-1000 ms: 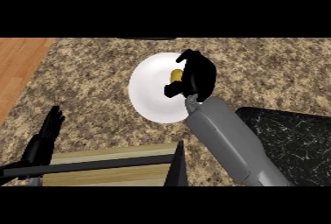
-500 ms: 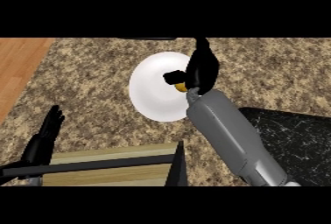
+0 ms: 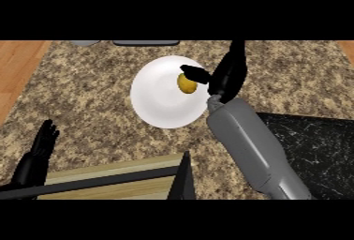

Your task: Pick the lemon from the tray and place it in the plate

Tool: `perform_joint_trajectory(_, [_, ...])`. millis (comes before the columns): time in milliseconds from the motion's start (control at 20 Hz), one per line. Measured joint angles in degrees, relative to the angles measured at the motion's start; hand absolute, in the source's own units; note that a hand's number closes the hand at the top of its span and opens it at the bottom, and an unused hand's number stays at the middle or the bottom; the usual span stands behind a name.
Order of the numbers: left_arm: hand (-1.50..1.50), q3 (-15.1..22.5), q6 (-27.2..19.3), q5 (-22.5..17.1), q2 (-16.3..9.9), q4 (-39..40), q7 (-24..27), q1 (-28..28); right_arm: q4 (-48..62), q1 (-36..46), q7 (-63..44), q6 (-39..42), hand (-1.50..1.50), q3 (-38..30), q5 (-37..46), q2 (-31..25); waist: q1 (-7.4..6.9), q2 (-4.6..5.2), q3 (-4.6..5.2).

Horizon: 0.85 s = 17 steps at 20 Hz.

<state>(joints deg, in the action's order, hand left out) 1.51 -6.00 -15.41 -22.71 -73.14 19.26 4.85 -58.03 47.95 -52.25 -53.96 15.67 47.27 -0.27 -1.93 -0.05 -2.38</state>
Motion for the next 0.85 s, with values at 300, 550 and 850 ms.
perform_joint_trajectory(300, [0.0, -1.72, -0.12, -0.04, 0.12, -1.69, 0.23, 2.59, -8.17, -8.18, 6.52, -5.85, -1.5, 0.92, -2.61, -0.22, 2.0, -0.32, 0.26])
perform_joint_trajectory(550, [0.0, -2.8, -0.24, -0.06, 0.25, -2.78, -0.5, 3.98, -16.23, -17.29, 12.09, -7.46, -1.5, 4.08, -5.12, -2.65, 3.13, -0.49, 0.52])
perform_joint_trajectory(850, [0.0, -3.29, -0.25, 0.12, 0.35, -3.17, -0.48, 4.53, -25.42, -26.9, 16.25, -7.41, -1.5, 6.61, -9.68, -7.21, 3.59, -0.52, 0.64])
